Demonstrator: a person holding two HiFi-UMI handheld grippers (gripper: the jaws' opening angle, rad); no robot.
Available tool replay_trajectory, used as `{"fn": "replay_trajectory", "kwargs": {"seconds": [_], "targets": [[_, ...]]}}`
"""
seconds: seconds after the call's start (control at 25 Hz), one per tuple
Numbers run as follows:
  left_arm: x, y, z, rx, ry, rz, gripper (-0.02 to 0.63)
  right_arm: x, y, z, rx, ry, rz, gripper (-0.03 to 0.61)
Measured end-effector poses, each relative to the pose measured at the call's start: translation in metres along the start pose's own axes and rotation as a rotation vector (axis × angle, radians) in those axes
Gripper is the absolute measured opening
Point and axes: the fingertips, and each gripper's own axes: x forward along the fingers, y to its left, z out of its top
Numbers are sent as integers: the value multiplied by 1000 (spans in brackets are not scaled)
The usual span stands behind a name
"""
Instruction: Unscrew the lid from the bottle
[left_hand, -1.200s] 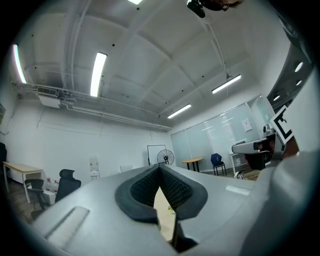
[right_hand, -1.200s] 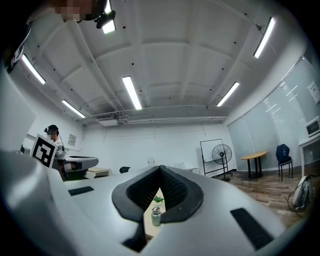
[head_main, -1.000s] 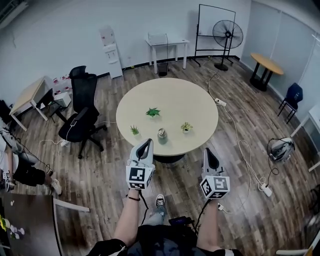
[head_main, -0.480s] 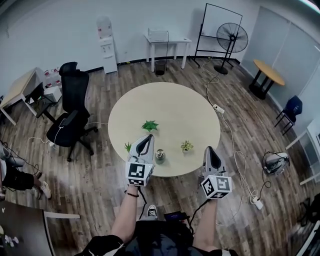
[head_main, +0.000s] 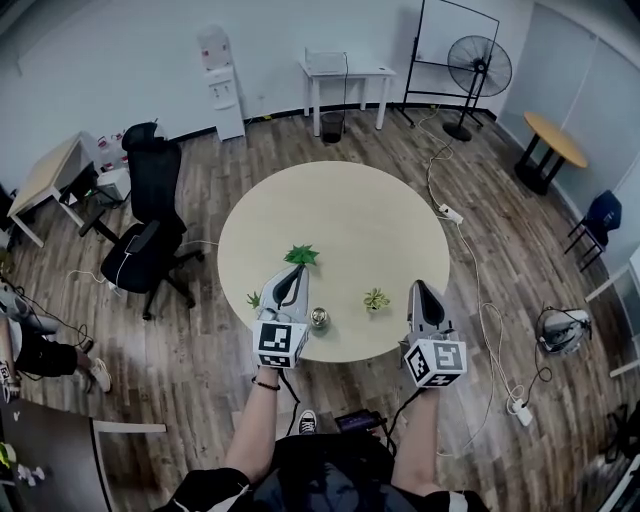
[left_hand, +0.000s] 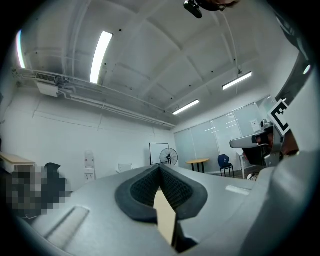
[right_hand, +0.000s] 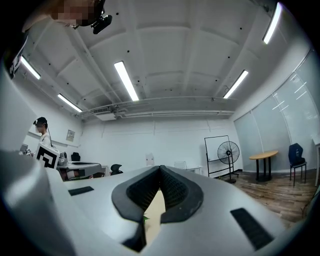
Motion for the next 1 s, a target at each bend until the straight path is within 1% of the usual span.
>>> {"fn": "replay_trajectory", "kwargs": {"seconds": [0.28,0.32,0.36,0.44,0.48,0.6,0.64,0.72,0.84,0.92,1.0], "targets": [[5,-10,-5,-3,-19,25,5,4,-11,-6,-9,7,19,3],[5,-11,-6,-6,-19,25,38,4,-11,-9,-10,12,25,3],[6,-12,-7,-8,-20,25,96,5,-11,-11,-9,18,30,3],[6,-13,-9,-9,-34,27,148,5,-10,-16,-1,28,38,3],[6,-14,-9,-9,-45,24,190,5,-9,-17,0,32,43,4],[7,-16,-10,-17,-74,2,354,7,-6,-20,-5,42,55,4],[7,-16,-10,-19,-79,1,376,8,-5,-21,-8,45,58,4],[8,-16,-16,-16,-78,4,376,10,-5,-24,-13,54,60,3],[10,-17,-35,-9,-72,-5,376,13,-5,-29,-18,71,60,5],[11,-20,-54,-9,-63,-11,376,15,-5,-35,-20,87,61,3],[10,-23,-81,-17,-45,-13,374,16,-3,-45,-23,114,67,5]]}}
